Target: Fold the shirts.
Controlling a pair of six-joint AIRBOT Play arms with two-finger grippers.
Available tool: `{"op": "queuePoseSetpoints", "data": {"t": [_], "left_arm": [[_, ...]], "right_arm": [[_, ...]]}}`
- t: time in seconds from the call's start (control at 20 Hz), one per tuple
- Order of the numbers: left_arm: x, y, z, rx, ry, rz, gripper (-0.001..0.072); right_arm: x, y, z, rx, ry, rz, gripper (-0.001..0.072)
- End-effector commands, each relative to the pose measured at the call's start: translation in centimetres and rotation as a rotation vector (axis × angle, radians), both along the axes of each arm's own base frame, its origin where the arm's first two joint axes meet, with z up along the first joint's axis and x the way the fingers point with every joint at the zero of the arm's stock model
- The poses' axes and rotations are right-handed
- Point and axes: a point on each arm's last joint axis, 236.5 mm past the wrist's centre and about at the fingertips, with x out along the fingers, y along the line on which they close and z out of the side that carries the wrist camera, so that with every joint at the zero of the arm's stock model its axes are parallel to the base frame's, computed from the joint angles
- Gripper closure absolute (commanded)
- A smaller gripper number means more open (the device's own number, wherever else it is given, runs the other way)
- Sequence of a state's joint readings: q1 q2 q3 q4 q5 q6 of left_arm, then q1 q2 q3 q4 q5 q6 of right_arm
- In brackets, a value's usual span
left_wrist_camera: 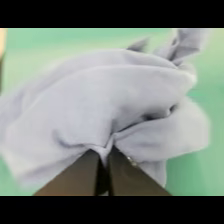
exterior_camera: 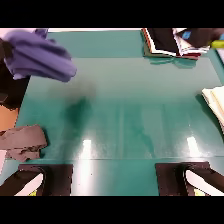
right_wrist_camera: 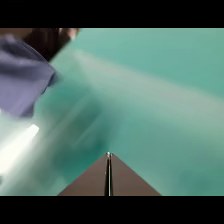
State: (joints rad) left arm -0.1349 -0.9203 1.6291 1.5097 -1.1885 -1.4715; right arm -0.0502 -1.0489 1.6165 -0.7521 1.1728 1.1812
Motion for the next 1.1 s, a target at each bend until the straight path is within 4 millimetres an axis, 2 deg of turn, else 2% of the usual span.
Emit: {"op": "queuePoseSetpoints", "data": {"t": [0.0,0.15,0.35,0.4,0.45,0.5,0.55,0.6,0.7,0.8,0.9,1.05], "left_arm": [[-2.9,-7.9,2.5,0.004,-0.044,-0.242,0.0684],[-2.6,-15.5,-2.9,0.071,0.101,-0.434,0.0684],[-2.8,-27.4,-11.6,0.154,0.234,-0.662,0.0679],[-3.0,-29.8,-13.2,0.168,0.237,-0.709,0.0477],[-2.8,-31.5,-14.5,0.171,0.241,-0.726,0.0134],[-2.2,-31.6,-15.2,0.181,0.243,-0.714,0.0103],[-0.8,-30.3,-15.5,0.188,0.251,-0.658,0.0103],[1.2,-27.7,-15.6,0.190,0.271,-0.572,0.0103],[4.9,-20.9,-16.7,0.160,0.362,-0.386,0.0103],[7.6,-13.5,-18.6,0.051,0.480,-0.197,0.0103],[8.4,-9.1,-21.3,-0.090,0.587,-0.102,0.0103],[7.3,-4.7,-28.1,-0.197,0.747,-0.005,0.0103]], "right_arm": [[-1.4,-1.7,5.0,-0.013,-0.106,-0.043,0.0696],[-2.2,-3.1,6.4,-0.027,-0.124,-0.072,0.0696],[-2.8,-4.0,6.1,-0.042,-0.089,-0.084,0.0696],[-2.9,-3.9,5.7,-0.044,-0.073,-0.083,0.0695],[-2.9,-3.9,5.6,-0.042,-0.066,-0.082,0.0696],[-3.0,-3.9,5.6,-0.044,-0.064,-0.080,0.0696],[-3.1,-3.9,5.5,-0.046,-0.060,-0.078,0.0696],[-3.1,-3.8,5.4,-0.047,-0.056,-0.075,0.0696],[-3.4,-3.7,5.0,-0.055,-0.040,-0.064,0.0696],[-3.6,-3.6,4.6,-0.064,-0.025,-0.053,0.0696],[-3.7,-3.5,4.4,-0.067,-0.017,-0.048,0.0696],[-3.7,-3.5,4.4,-0.067,-0.016,-0.048,0.0696]]}}
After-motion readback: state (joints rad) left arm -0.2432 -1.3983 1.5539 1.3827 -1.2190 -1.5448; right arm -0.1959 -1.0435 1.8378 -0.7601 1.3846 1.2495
